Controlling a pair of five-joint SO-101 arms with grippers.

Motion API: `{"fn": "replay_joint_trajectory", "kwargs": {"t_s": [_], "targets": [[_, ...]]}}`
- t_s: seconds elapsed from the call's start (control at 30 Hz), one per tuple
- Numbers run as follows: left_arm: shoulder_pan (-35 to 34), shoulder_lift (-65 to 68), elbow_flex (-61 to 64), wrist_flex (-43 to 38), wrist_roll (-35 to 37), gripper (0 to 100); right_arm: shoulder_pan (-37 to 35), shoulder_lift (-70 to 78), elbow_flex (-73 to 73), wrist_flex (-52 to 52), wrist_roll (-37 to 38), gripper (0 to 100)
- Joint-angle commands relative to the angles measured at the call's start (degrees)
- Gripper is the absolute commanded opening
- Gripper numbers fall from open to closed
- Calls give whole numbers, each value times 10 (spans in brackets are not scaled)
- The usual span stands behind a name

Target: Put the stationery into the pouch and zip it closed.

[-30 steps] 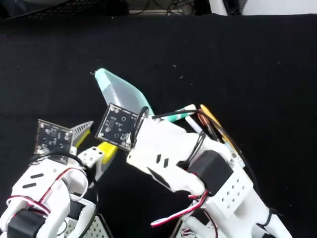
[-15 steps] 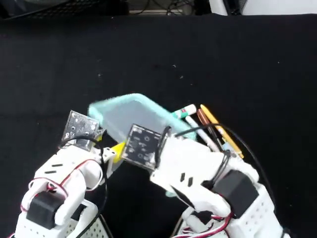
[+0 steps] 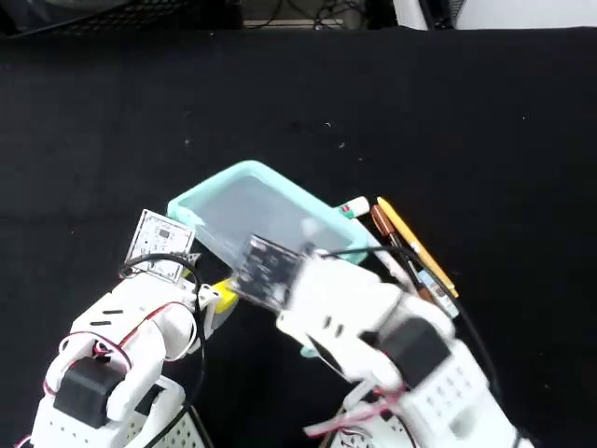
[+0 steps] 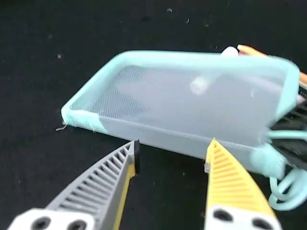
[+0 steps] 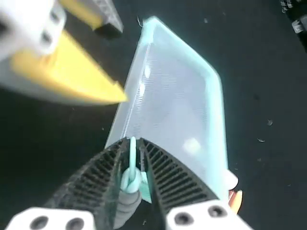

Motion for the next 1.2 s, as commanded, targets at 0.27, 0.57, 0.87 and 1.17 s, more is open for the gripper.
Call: {"fn": "replay_joint_trajectory", "kwargs": {"t_s": [0.27,0.57,0.87,1.17], "targets": [[1,-4,-2,2,5,247,6,228,-227,-25,4,12],[3,-4,-7,-33,51,259,5,262,-263,-17,4,12],[1,-4,-1,-55,67,285,5,262,-263,-17,4,12],[0,-4,76,-147,65,285,8,262,-263,3,4,12]]}}
